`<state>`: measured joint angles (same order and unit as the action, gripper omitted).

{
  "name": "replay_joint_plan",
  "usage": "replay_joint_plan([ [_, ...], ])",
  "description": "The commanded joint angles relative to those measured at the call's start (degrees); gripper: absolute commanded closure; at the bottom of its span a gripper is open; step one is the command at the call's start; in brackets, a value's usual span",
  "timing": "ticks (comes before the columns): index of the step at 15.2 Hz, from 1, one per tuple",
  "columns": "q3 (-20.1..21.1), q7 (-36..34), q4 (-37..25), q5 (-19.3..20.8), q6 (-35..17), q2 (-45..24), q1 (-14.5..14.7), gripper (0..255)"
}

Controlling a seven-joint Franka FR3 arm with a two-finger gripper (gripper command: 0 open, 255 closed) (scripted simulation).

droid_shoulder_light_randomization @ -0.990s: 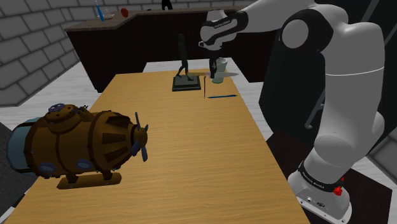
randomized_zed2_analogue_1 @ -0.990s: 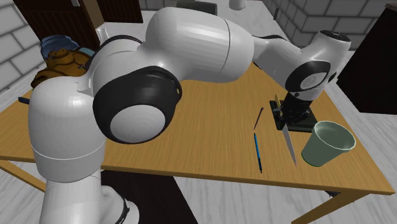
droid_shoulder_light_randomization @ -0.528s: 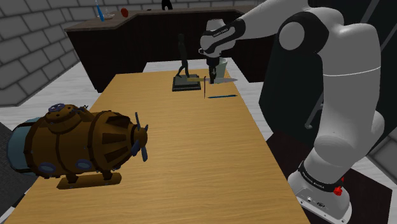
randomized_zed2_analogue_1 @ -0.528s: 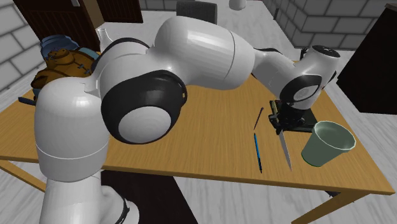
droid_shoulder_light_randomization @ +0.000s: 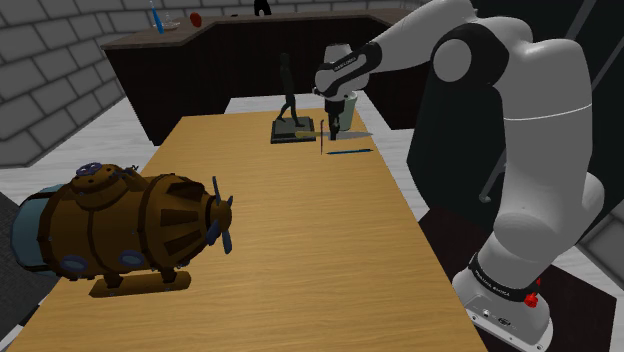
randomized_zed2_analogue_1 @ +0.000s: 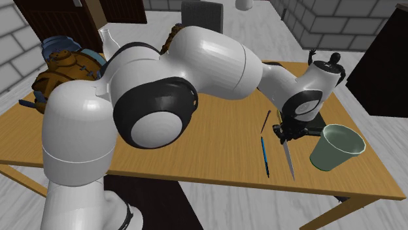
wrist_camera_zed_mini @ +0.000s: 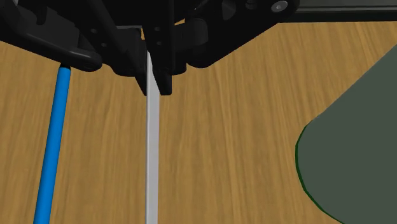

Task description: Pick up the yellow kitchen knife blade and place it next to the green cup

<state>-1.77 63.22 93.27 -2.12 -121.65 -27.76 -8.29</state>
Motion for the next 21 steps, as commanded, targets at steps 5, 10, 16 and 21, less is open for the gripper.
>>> replay_joint_plan([
  [5,-0.01,0.09,0.11,-0.02,-0.35,-0.21,-0.06,255],
  [10,-0.01,0.09,0.1,-0.02,-0.35,-0.21,-0.06,0],
  [16,-0.11,-0.01,-3.08,0.14,5.65,2.61,-0.1,0],
  [21,-0.11,-0.01,-3.07,0.14,5.65,2.61,-0.1,0],
])
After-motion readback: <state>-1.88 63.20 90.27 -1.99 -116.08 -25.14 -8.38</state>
